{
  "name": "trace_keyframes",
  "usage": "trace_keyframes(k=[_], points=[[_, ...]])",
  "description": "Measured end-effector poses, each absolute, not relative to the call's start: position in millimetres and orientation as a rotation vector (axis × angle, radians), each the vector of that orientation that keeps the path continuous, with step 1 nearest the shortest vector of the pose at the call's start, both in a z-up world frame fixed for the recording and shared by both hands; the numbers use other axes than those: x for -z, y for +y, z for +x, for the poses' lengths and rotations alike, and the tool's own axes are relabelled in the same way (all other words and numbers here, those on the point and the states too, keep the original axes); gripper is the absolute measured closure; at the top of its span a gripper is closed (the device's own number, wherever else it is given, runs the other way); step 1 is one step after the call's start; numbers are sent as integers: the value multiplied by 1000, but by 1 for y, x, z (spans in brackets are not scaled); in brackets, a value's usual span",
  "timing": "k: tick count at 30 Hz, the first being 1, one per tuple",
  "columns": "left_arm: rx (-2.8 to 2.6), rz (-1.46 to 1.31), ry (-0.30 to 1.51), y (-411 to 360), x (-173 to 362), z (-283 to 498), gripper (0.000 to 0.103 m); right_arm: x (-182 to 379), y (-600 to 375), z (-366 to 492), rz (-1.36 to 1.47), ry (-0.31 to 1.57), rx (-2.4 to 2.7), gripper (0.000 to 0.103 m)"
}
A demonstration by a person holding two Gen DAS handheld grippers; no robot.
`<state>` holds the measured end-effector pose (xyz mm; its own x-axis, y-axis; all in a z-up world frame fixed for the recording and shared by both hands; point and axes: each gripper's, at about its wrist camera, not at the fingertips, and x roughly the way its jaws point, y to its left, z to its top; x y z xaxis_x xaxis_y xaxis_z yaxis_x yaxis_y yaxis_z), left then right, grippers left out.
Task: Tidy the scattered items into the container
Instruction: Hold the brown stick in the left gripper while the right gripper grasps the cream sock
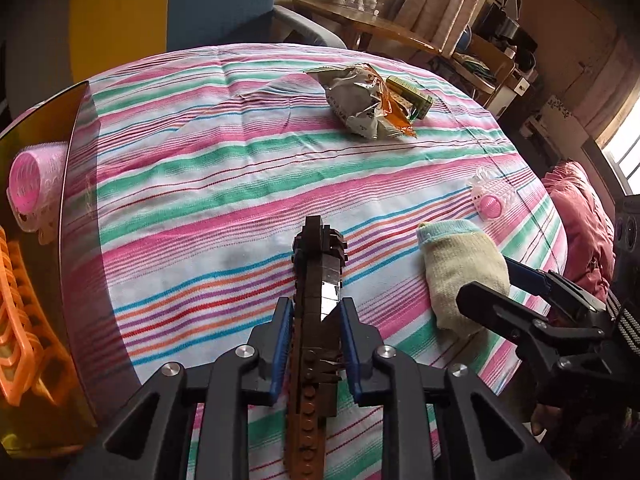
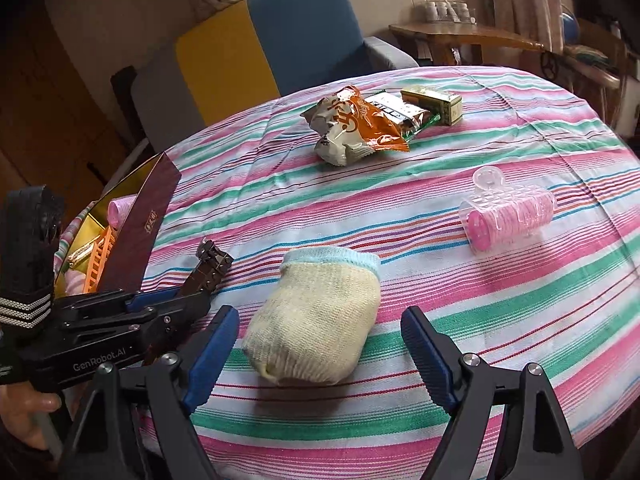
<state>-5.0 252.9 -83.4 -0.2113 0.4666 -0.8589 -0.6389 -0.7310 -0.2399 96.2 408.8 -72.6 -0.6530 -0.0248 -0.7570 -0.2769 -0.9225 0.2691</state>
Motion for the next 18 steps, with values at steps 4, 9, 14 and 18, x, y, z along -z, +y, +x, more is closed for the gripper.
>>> trace_keyframes(k=[4, 9, 14, 18], points=[[-1993, -1352, 186, 246, 82, 0, 78, 72, 395, 96, -1207, 403, -2674, 30], [-1976, -1339, 230, 252, 81, -1, 68, 74, 392, 92, -1207, 374, -2679, 30], [-1991, -1306, 288, 260, 82, 0, 69, 78, 391, 89, -1219, 388, -2680, 30], [-2022, -1287, 295, 257, 83, 3, 79, 83, 391, 86, -1246, 440, -2687, 34]])
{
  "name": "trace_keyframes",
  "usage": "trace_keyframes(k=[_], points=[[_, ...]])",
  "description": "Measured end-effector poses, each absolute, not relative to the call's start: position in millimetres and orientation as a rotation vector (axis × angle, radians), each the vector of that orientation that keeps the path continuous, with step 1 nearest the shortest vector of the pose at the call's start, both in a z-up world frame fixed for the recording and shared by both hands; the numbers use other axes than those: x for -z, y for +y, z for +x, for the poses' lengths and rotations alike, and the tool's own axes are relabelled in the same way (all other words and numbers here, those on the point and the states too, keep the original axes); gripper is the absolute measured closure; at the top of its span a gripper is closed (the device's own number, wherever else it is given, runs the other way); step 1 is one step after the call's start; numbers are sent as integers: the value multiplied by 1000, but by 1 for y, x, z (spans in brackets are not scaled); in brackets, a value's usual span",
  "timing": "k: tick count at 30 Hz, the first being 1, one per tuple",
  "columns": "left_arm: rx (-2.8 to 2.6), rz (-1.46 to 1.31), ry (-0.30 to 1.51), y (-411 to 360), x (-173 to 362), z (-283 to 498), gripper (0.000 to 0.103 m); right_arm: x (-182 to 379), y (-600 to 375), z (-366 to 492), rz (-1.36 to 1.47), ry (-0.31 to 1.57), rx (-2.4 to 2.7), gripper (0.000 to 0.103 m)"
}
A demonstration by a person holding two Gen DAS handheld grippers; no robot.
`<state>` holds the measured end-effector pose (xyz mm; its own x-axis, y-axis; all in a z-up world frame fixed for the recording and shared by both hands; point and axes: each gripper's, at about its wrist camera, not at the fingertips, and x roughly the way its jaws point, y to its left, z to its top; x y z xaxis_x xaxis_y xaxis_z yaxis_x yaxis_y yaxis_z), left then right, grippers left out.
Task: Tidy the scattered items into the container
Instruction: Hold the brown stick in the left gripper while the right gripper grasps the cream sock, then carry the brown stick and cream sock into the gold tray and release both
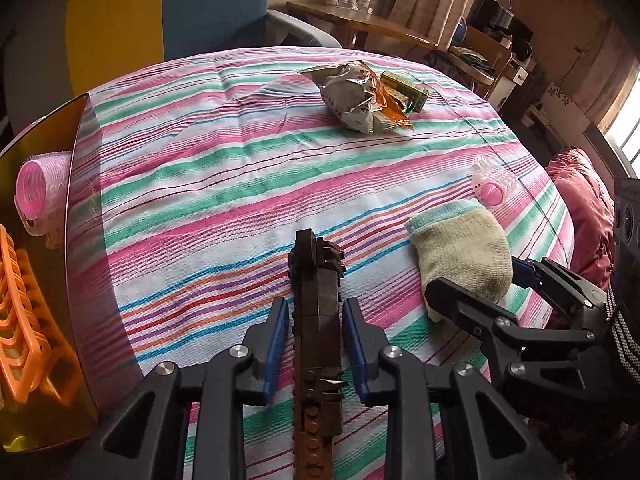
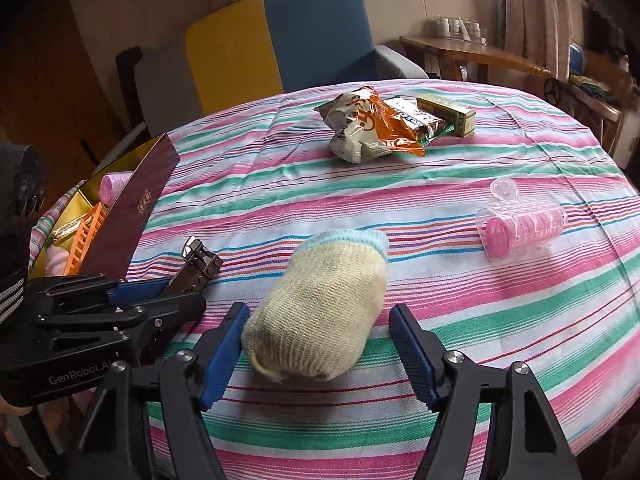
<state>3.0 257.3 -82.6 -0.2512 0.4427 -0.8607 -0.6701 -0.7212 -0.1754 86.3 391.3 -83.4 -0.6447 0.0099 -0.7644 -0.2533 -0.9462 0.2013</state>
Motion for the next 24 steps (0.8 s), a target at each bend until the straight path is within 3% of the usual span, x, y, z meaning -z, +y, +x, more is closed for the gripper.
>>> trace_keyframes(k=[2, 7, 24], points=[[-2026, -1281, 289, 255, 82, 5, 80, 82, 389, 86, -1246, 449, -2697, 41], [-2038, -1269, 281, 251, 81, 9, 80, 79, 385, 86, -1241, 437, -2698, 45], [-2176, -1129, 94, 191, 20, 3, 81, 26, 348, 64, -1151, 371, -2873, 46]])
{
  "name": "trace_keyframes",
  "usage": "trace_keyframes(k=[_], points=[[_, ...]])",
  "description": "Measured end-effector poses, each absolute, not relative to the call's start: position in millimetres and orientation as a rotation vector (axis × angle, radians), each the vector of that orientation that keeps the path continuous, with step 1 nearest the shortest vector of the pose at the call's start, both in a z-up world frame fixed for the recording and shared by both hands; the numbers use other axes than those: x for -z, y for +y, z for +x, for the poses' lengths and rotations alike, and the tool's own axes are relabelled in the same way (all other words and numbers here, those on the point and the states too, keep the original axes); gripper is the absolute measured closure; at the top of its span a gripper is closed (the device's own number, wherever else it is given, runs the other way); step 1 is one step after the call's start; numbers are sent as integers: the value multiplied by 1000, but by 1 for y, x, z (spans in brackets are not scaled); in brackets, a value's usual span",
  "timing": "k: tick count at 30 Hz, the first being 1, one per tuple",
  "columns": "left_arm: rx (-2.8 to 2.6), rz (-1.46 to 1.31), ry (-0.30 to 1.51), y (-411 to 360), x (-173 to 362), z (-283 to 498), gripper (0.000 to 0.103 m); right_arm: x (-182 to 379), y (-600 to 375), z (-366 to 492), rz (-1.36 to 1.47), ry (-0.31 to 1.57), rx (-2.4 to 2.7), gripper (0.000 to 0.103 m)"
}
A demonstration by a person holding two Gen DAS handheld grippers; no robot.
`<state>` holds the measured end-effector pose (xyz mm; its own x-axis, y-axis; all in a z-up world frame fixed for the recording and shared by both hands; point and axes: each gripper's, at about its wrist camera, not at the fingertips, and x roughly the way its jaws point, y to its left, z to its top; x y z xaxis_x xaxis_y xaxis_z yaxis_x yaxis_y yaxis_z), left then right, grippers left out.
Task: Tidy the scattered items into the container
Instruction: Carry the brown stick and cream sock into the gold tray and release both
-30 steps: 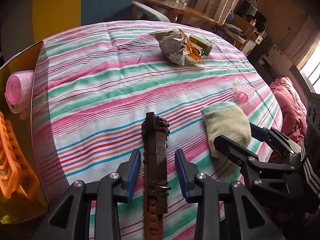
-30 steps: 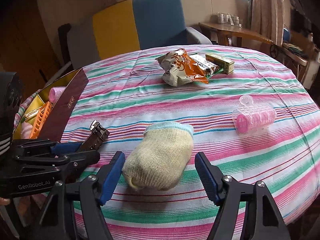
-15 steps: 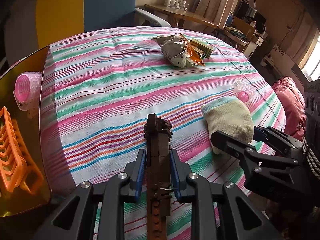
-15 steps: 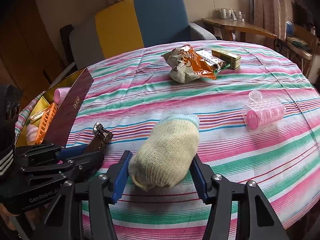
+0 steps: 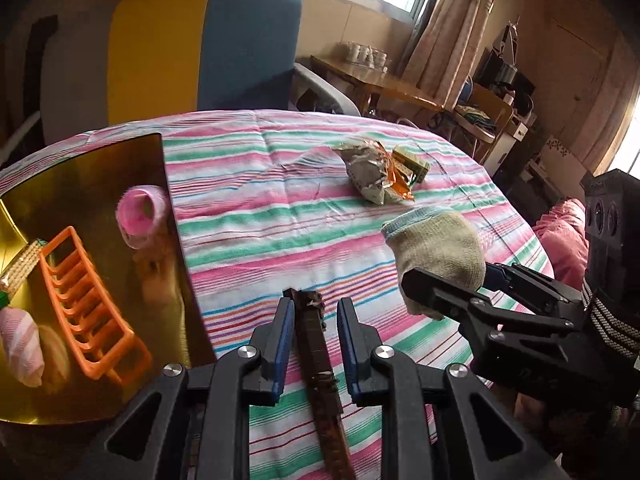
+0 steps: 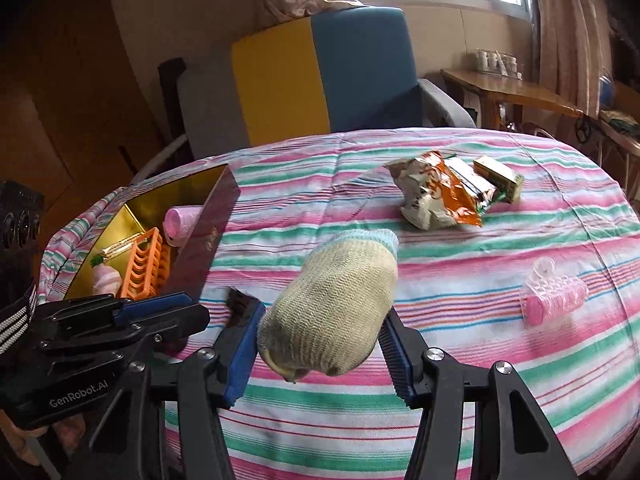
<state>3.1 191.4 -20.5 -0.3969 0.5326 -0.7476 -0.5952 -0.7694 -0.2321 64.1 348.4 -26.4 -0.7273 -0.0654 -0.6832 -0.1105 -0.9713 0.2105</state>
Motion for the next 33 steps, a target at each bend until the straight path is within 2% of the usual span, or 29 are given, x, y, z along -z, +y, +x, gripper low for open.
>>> trace_keyframes(k=[6, 8, 13, 15, 22, 26, 33], points=[[-2208, -1133, 51, 163, 14, -8, 84, 7, 311, 30, -1118, 265, -2958, 46], [-2159, -1127, 53, 165, 15, -1, 84, 4, 311, 28, -1100, 281, -2958, 46], [-2043, -1152, 162, 195, 27, 20, 77, 8, 326, 45, -1097, 288, -2903, 46], [-2018, -1183, 200, 207, 36, 21, 72, 14, 339, 55, -1108, 313, -2866, 46], [-1975, -1296, 268, 235, 71, 11, 68, 36, 366, 78, -1151, 413, -2772, 46], [-1954, -1290, 280, 240, 80, 13, 77, 42, 368, 79, -1160, 428, -2762, 46], [-1977, -1226, 205, 225, 66, 16, 81, 48, 364, 77, -1179, 436, -2763, 46]])
